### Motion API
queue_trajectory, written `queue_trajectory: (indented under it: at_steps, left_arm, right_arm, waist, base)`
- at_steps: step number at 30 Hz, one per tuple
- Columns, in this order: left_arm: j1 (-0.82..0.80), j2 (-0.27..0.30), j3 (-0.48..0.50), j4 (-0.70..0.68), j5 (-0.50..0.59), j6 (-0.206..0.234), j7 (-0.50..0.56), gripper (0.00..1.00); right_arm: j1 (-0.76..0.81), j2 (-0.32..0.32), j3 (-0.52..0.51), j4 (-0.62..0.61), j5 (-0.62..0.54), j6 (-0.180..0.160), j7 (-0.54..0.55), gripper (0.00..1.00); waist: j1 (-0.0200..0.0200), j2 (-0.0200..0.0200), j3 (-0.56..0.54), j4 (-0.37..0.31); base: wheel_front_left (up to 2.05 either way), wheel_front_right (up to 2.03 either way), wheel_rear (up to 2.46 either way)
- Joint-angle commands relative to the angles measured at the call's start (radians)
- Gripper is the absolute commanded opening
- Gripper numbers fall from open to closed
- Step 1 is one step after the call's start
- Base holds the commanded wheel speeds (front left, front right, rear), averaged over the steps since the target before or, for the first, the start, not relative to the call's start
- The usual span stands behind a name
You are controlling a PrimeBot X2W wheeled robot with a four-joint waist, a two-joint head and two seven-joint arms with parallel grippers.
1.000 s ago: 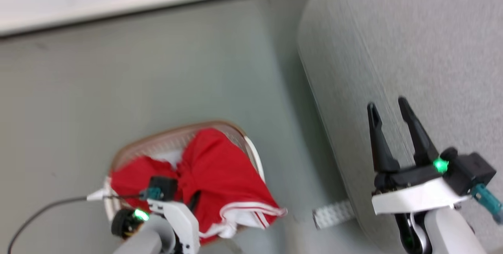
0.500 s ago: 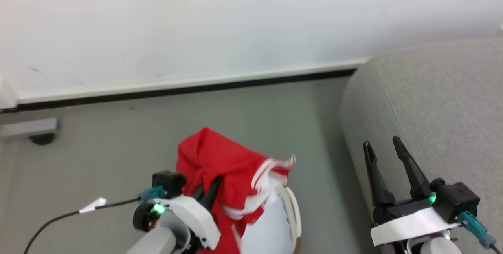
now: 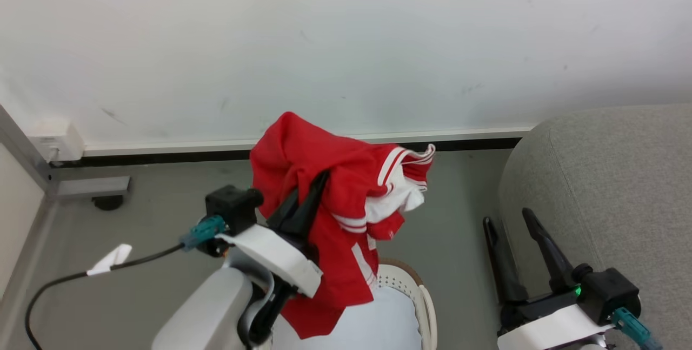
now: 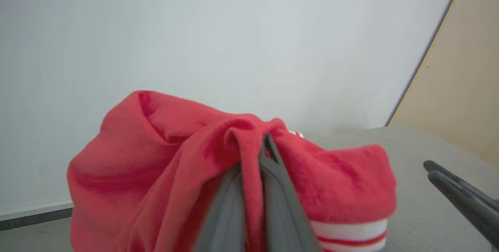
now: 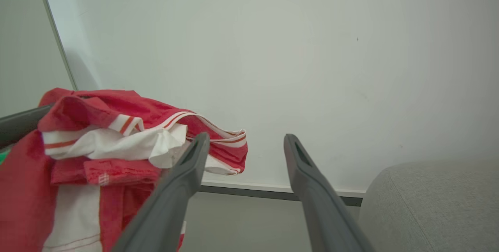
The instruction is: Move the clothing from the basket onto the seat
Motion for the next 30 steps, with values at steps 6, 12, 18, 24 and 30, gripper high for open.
queue_trajectory:
  at_steps: [6,12,18,24,30]
  left_arm:
    - [-0.012,0.024,0.018,-0.097,0.001,0.031,0.023,0.00]
    - [0.004,0.036,0.022,-0.137,-0.006,0.045,0.033,0.00]
    - [0.013,0.040,0.016,-0.150,-0.014,0.051,0.039,0.00]
    - [0.019,0.031,0.001,-0.137,-0.015,0.046,0.042,0.00]
    - [0.022,0.010,-0.032,-0.115,-0.006,0.036,0.047,0.00]
  right_arm:
    - [0.011,-0.003,0.040,-0.008,-0.001,-0.002,0.000,1.00]
    - [0.006,-0.003,0.062,-0.004,-0.011,-0.002,0.000,1.00]
    - [-0.011,-0.017,0.123,-0.005,-0.041,-0.002,0.000,1.00]
    - [-0.045,-0.050,0.247,-0.007,-0.081,-0.002,0.000,1.00]
    - [-0.102,-0.083,0.366,0.037,-0.089,-0.002,0.000,1.00]
  waist:
    - [0.0002,0.0000,-0.009,0.000]
    - [0.0002,0.0000,-0.008,-0.002]
    - [0.0002,0.0000,-0.004,0.006]
    - [0.0002,0.0000,-0.003,0.021]
    - [0.0002,0.0000,-0.011,0.050]
  base:
    - [0.00,0.00,0.00]
    - [0.00,0.00,0.00]
    - [0.00,0.00,0.00]
    - [0.00,0.00,0.00]
    - [0.00,0.00,0.00]
